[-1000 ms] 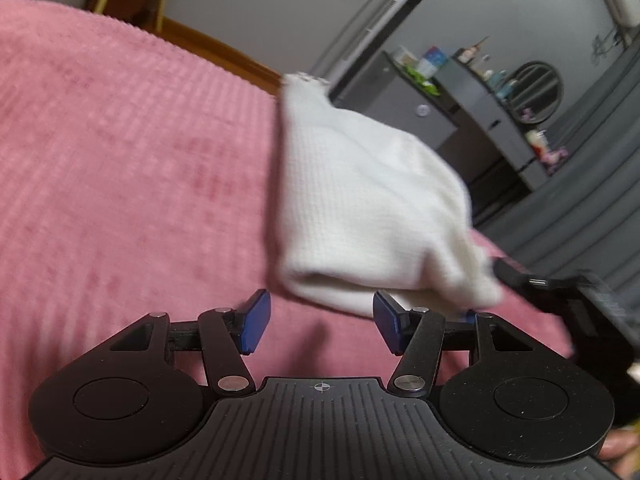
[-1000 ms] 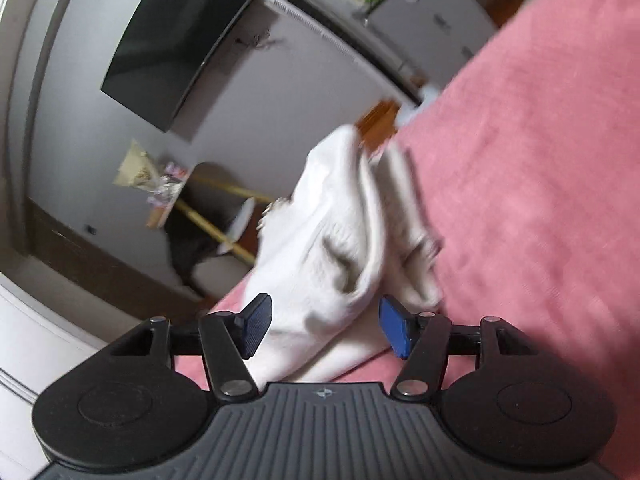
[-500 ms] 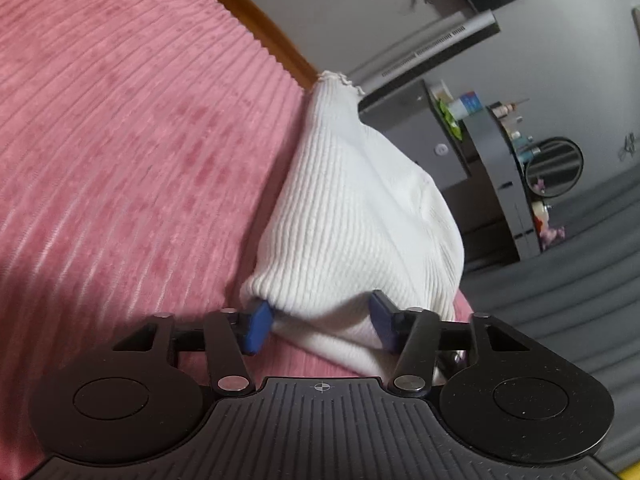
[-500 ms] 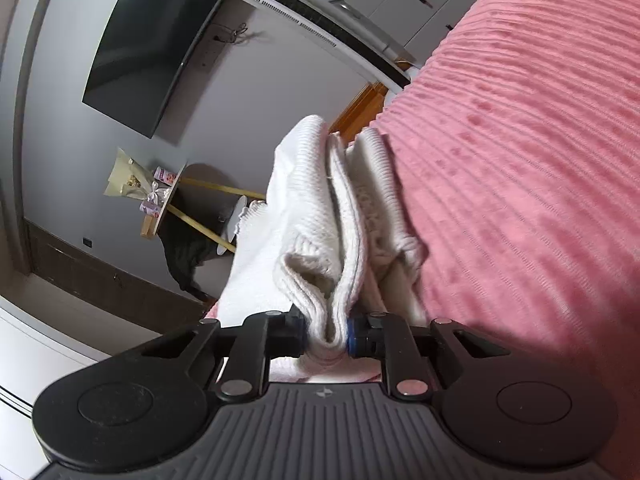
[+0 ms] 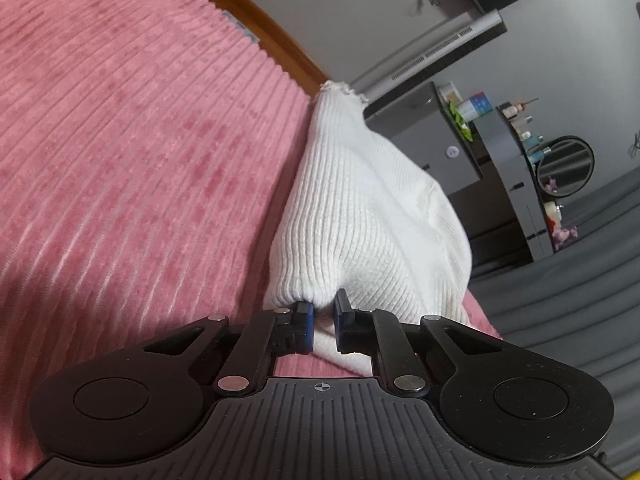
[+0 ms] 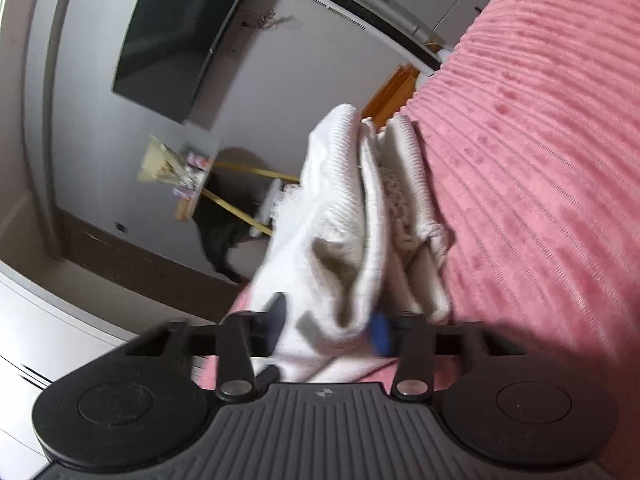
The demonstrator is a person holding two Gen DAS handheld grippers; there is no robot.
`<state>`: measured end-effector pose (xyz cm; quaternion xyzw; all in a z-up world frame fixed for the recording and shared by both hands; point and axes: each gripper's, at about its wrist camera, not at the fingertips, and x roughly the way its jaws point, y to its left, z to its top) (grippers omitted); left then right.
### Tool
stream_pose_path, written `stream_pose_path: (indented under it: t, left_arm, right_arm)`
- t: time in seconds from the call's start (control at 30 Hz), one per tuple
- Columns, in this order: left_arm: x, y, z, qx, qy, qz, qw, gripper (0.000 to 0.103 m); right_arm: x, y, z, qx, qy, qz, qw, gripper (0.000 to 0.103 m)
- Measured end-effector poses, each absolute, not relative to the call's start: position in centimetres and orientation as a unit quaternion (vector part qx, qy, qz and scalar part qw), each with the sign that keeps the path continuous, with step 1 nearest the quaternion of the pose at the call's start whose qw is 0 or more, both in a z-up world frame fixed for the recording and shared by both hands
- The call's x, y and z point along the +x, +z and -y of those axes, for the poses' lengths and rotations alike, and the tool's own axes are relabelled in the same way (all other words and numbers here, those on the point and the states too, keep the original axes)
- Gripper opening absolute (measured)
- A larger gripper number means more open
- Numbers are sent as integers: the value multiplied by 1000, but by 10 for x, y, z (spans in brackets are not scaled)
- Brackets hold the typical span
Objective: Fold small clothes
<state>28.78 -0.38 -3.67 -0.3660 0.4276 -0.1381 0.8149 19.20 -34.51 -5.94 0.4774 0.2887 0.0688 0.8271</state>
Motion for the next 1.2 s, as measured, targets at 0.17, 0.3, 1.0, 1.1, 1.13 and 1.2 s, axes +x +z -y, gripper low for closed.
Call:
stream_pose_path:
  t: [0.17, 0.3, 1.0, 1.1, 1.13, 1.2]
  left_arm:
    - [285, -26, -7, -366, -141, -416, 820, 10]
    - [286, -30, -11, -371, -140, -422, 815, 10]
    - [282, 20, 24, -125, -112, -380, 910, 39]
    - [299, 9, 50, -90, -110, -398, 906, 49]
    - [304, 3, 57, -74, -100, -407, 905, 52]
    - [310, -6, 65, -58, -101, -414, 903, 62]
  right_arm:
    - [185, -46, 345, 463, 76, -267, 842, 13]
    - [185, -38, 340, 422, 80, -264, 864, 13]
    - [195, 1, 320, 248, 44, -210, 945, 37]
    - [208, -9, 294, 145, 18, -219, 965, 32]
    - [213, -16, 290, 115, 9, -230, 966, 31]
    - [221, -32, 287, 67, -20, -256, 964, 30]
